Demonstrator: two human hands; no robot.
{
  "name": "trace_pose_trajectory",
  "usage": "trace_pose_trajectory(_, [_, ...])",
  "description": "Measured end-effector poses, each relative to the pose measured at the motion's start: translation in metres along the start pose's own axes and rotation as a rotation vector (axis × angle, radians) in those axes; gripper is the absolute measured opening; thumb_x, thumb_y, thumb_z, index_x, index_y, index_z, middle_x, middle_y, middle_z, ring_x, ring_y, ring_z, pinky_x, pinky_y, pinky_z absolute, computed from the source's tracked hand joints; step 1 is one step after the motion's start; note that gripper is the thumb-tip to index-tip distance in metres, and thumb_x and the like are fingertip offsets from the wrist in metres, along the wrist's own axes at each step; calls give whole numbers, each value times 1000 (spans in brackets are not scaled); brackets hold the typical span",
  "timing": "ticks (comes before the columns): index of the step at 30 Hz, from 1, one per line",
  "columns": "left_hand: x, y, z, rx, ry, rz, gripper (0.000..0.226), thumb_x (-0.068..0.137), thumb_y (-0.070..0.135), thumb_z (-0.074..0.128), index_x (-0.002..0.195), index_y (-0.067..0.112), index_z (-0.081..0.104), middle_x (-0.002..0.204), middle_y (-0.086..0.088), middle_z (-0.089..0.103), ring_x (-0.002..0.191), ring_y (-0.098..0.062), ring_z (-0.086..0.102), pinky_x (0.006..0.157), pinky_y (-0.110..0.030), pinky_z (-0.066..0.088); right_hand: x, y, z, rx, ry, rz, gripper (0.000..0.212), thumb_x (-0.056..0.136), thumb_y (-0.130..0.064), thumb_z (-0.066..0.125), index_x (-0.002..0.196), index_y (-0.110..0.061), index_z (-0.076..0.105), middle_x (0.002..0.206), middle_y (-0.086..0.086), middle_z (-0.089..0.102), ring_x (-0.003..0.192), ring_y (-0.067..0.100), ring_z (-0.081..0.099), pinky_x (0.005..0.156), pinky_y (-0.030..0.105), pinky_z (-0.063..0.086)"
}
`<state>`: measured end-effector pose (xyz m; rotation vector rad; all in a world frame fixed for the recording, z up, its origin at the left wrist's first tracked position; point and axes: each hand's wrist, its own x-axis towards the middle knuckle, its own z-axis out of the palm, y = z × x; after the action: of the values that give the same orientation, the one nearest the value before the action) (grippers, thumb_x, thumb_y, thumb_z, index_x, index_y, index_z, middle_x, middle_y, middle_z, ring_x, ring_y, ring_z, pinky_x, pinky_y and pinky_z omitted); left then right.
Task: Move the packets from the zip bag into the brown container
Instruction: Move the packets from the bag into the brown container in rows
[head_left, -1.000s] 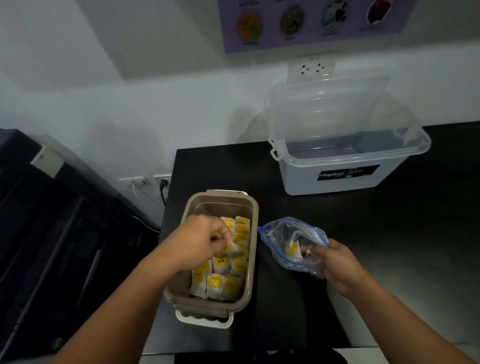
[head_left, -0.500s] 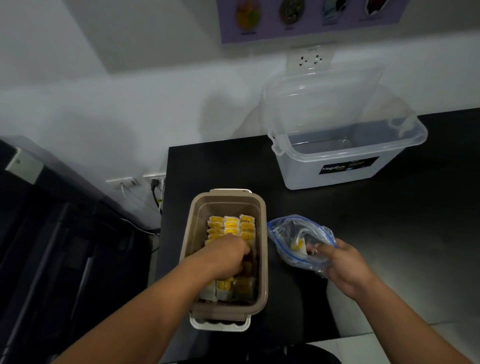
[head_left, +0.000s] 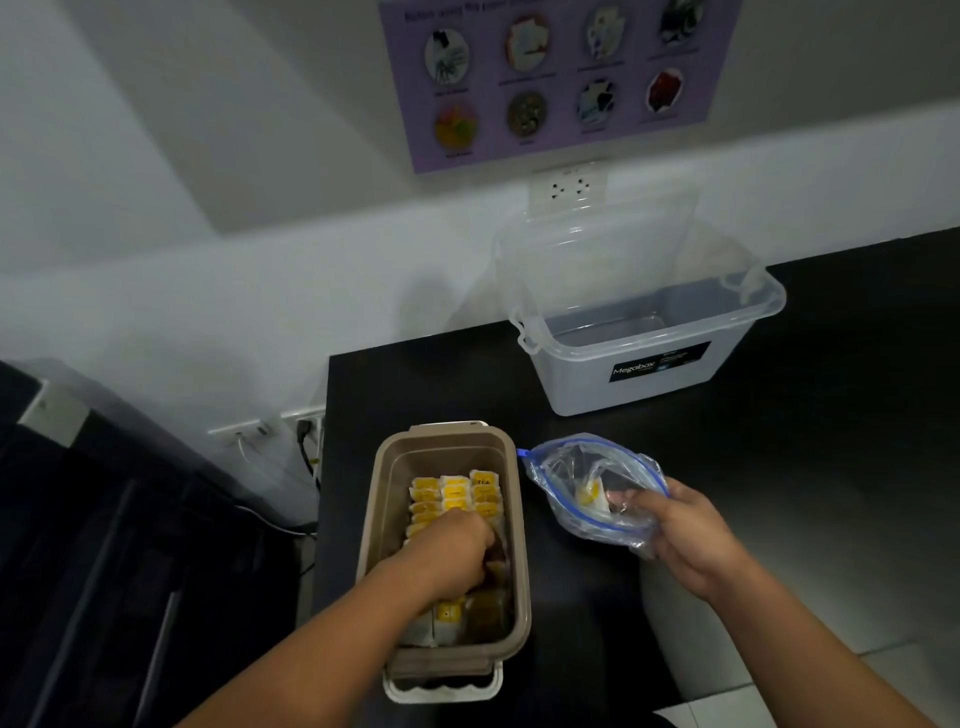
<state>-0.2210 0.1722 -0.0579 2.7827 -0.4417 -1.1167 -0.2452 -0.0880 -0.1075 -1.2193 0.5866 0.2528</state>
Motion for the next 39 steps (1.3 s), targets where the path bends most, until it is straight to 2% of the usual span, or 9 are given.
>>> trace_pose_trajectory(7, [-23, -3, -31, -188, 171, 56, 17, 90, 23, 72, 106, 27, 70, 96, 9, 72, 83, 1, 65, 84, -23, 55, -13, -13, 2, -17, -58, -48, 38, 85, 0, 76, 121, -1, 65, 102, 21, 78, 86, 35, 78, 65, 37, 60])
trace_pose_trajectory(14, [-55, 44, -84, -377, 536, 246, 9, 91, 26, 73, 98, 30, 76, 88, 13, 72, 82, 5, 66, 72, -8, 50, -22, -19, 6, -22, -50, -77, 34, 89, -3, 75, 121, -6, 65, 107, 21, 78, 94, 38, 77, 76, 46, 60])
trace_pose_trajectory(17, [-40, 75, -78, -387, 515, 313, 11, 91, 26, 73, 101, 27, 77, 92, 11, 73, 85, 1, 67, 82, -18, 55, -26, -21, 5, -35, -39, -81, 31, 91, -2, 72, 121, -6, 64, 108, 21, 78, 96, 40, 77, 86, 53, 60])
trace_pose_trajectory(20, [-17, 99, -64, -325, 432, 292, 11, 91, 25, 71, 100, 25, 77, 95, 9, 73, 88, -3, 67, 88, -27, 56, -30, -20, 1, -22, -38, -75, 33, 91, 0, 71, 123, -5, 63, 107, 22, 78, 97, 40, 76, 82, 50, 60])
trace_pose_trajectory(24, [16, 123, -53, -58, 283, 133, 27, 89, 39, 72, 107, 19, 75, 102, 0, 70, 93, -15, 66, 93, -38, 56, -35, -16, -5, -18, -30, -66, 31, 93, 4, 65, 123, -4, 62, 106, 24, 77, 95, 41, 76, 84, 53, 61])
trace_pose_trajectory(28, [37, 141, -52, 44, 98, -76, 60, 80, 46, 78, 125, 12, 60, 105, -8, 60, 93, -21, 62, 89, -37, 53, -39, -13, -8, -18, -25, -54, 31, 93, 5, 64, 123, -4, 61, 105, 24, 77, 95, 42, 76, 87, 55, 59])
trace_pose_trajectory(31, [43, 148, -53, 87, 40, -131, 61, 80, 41, 80, 128, 10, 56, 95, -7, 54, 88, -21, 58, 80, -36, 47, -40, -12, -10, -16, -8, -50, 31, 93, 6, 65, 122, -4, 62, 103, 24, 77, 96, 44, 75, 93, 62, 55])
trace_pose_trajectory(34, [47, 151, -57, 99, -27, -143, 58, 84, 32, 79, 133, 11, 55, 112, -9, 58, 106, -23, 62, 85, -37, 48, -40, -13, -11, 3, 6, -51, 28, 94, 6, 64, 119, -5, 61, 101, 24, 78, 93, 44, 75, 95, 64, 54])
trace_pose_trajectory(39, [29, 136, -44, -51, 237, 37, 25, 88, 25, 71, 111, 15, 70, 106, -4, 68, 95, -18, 66, 86, -33, 57, -37, -17, -15, 5, 15, -41, 29, 92, 1, 70, 119, -5, 62, 100, 23, 78, 92, 44, 76, 90, 61, 57])
